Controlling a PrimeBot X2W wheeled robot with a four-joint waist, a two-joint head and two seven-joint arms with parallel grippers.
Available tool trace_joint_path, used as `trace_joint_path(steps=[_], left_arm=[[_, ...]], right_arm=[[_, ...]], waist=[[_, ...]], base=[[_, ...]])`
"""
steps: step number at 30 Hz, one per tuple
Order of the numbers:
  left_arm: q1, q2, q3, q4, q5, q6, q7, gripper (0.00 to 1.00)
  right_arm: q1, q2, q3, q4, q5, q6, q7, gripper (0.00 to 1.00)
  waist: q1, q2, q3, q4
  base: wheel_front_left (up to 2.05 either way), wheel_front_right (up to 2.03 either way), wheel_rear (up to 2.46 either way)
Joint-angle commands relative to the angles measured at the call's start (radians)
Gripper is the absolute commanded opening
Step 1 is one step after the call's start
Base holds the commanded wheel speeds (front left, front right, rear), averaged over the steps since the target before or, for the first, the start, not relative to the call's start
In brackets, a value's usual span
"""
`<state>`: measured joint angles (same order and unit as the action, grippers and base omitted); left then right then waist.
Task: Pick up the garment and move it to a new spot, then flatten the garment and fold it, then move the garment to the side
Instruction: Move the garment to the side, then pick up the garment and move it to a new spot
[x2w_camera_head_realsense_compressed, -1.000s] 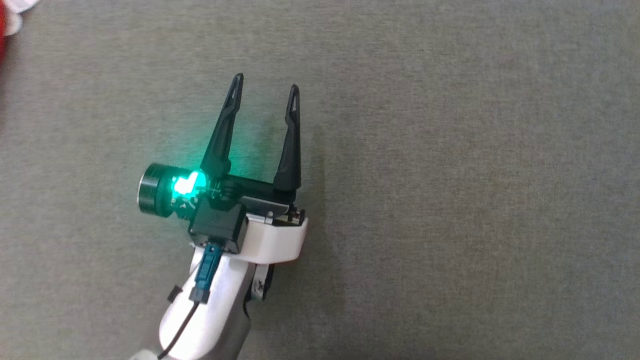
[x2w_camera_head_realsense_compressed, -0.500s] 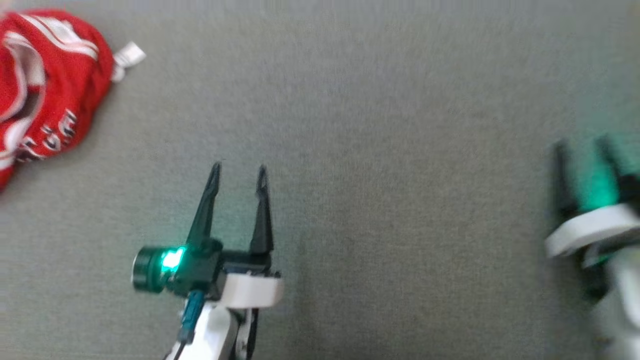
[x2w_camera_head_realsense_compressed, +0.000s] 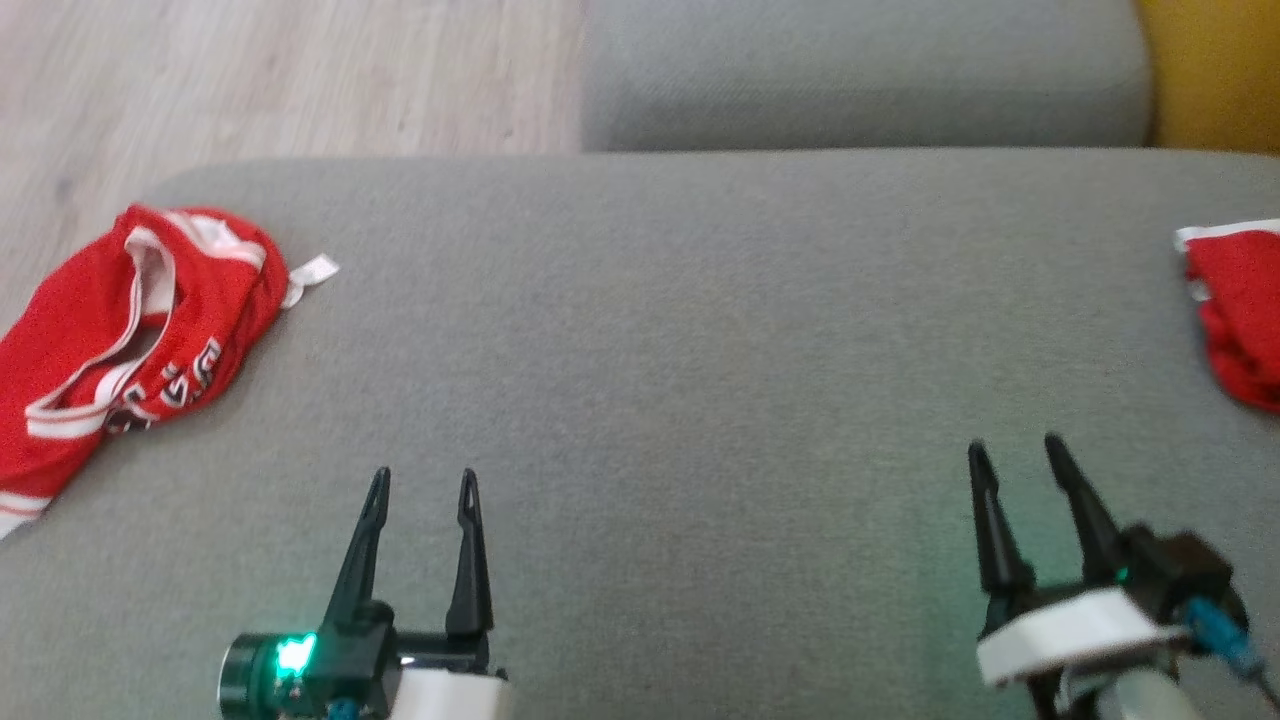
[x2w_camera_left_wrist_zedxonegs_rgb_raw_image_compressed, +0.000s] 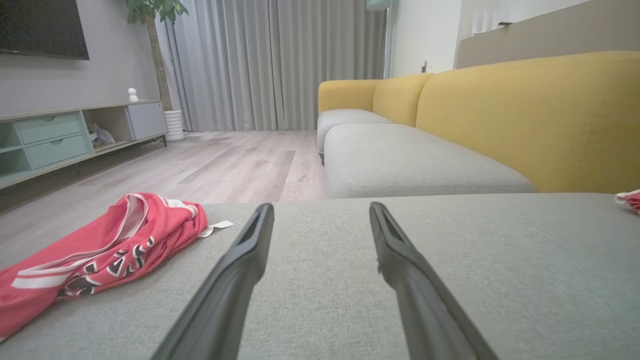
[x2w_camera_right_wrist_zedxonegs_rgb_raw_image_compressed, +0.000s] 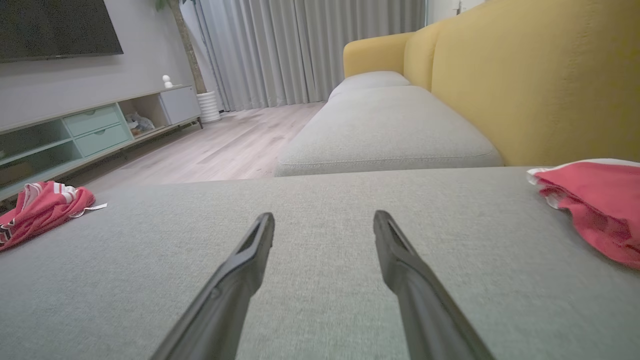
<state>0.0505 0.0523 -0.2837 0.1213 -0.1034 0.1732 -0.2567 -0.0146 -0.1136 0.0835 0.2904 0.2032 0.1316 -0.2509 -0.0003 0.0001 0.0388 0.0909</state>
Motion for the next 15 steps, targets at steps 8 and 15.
trace_joint_path(steps=[8, 15], left_arm=[[0.056, 0.000, 0.068, -0.058, 0.031, -0.039, -0.005, 1.00], [0.068, -0.001, 0.078, -0.051, 0.038, -0.050, -0.005, 1.00]], right_arm=[[0.118, 0.045, 0.018, -0.125, -0.063, -0.001, -0.011, 1.00], [0.130, 0.055, 0.027, -0.134, -0.065, -0.001, -0.011, 1.00]], waist=[[0.0003, -0.0001, -0.068, -0.062], [0.0003, -0.0001, -0.074, -0.075]], base=[[0.00, 0.00, 0.00], [0.00, 0.00, 0.00]])
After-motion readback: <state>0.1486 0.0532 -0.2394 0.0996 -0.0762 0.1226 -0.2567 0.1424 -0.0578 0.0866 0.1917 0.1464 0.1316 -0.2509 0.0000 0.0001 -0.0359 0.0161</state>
